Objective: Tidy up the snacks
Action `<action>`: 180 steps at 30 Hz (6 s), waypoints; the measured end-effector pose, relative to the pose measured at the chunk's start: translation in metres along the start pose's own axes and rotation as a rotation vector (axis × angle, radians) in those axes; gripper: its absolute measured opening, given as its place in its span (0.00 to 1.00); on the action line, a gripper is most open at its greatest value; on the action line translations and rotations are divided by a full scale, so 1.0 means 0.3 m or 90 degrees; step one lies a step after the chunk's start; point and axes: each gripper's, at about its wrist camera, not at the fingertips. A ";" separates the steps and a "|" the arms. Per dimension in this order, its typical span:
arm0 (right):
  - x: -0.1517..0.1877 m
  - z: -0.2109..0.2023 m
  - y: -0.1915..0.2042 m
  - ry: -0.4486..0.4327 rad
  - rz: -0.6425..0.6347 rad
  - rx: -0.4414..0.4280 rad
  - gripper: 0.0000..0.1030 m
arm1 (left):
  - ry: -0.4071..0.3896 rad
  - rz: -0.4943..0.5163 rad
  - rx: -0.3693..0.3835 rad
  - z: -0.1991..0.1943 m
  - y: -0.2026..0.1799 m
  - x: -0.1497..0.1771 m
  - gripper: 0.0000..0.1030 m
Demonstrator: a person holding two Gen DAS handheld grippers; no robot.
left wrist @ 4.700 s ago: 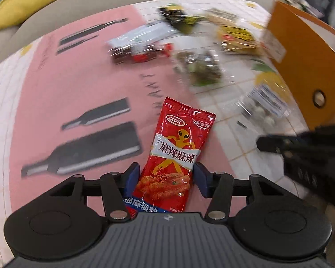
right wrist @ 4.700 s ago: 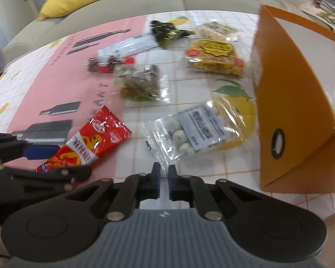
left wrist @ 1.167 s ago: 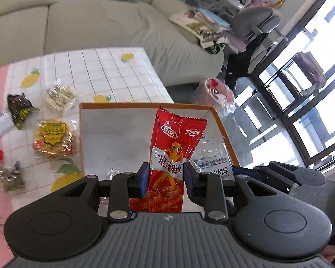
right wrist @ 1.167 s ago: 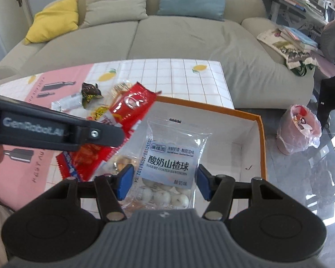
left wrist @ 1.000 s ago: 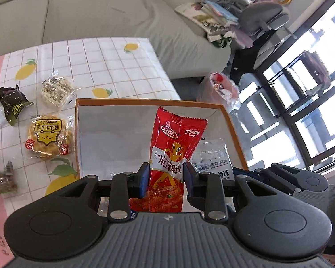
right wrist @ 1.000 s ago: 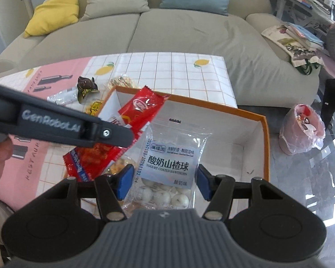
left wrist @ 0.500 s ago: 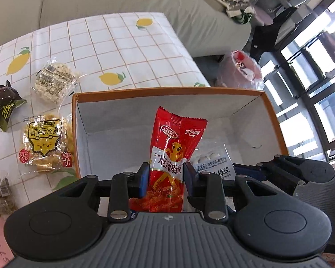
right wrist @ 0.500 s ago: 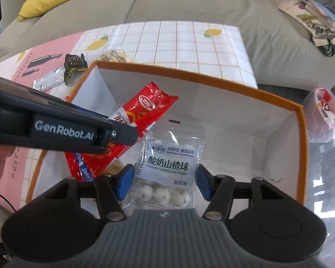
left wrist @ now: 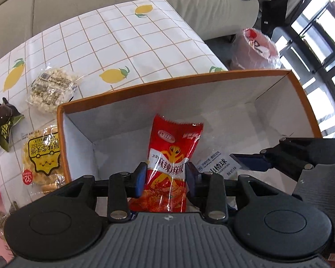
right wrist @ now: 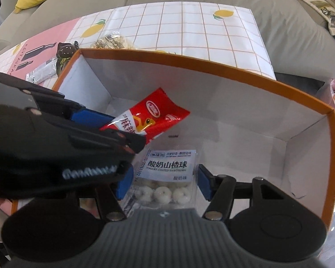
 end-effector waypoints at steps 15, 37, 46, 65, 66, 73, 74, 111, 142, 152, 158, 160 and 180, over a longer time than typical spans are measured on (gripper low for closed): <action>0.019 0.018 -0.025 0.013 0.039 -0.006 0.58 | -0.044 -0.022 0.041 -0.099 0.028 0.004 0.85; -0.014 -0.041 0.078 0.023 0.010 0.138 0.84 | -0.092 -0.068 0.015 -0.307 0.159 0.117 0.83; 0.025 -0.158 0.182 0.015 0.012 0.197 0.85 | -0.124 -0.064 0.009 -0.431 0.215 0.219 0.83; 0.257 -0.232 0.630 -0.205 0.024 0.071 0.87 | -0.214 -0.171 -0.009 -0.555 0.573 0.636 0.83; 0.267 -0.225 0.648 -0.216 0.023 0.067 0.87 | -0.215 -0.176 -0.013 -0.547 0.590 0.660 0.83; 0.345 -0.145 0.781 -0.309 -0.001 0.061 0.87 | -0.230 -0.215 -0.035 -0.481 0.675 0.794 0.83; 0.356 -0.130 0.795 -0.318 -0.007 0.063 0.87 | -0.232 -0.224 -0.037 -0.468 0.683 0.806 0.83; 0.079 0.385 0.746 -0.245 -0.168 0.221 0.57 | -0.070 -0.343 0.035 0.029 0.824 0.482 0.75; 0.032 0.579 0.785 -0.185 -0.367 0.284 0.38 | -0.053 -0.335 -0.058 0.013 0.873 0.594 0.45; 0.154 0.483 0.873 -0.163 -0.355 0.179 0.00 | -0.032 -0.354 -0.072 -0.046 0.883 0.744 0.45; 0.322 0.421 0.978 -0.134 -0.327 0.096 0.00 | -0.019 -0.344 -0.089 -0.089 0.863 0.839 0.45; 0.350 0.407 0.996 -0.125 -0.296 0.068 0.00 | -0.015 -0.346 -0.094 -0.100 0.862 0.863 0.44; 0.373 0.288 0.953 -0.174 -0.137 -0.007 0.46 | -0.021 -0.361 -0.107 -0.126 0.844 0.908 0.44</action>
Point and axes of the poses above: each gripper's, at about its wrist camera, not at the fingertips, and z roughly the way its jaws point, y to its left, x to its underside, and after that the axes turned 14 degrees about -x, right-handed
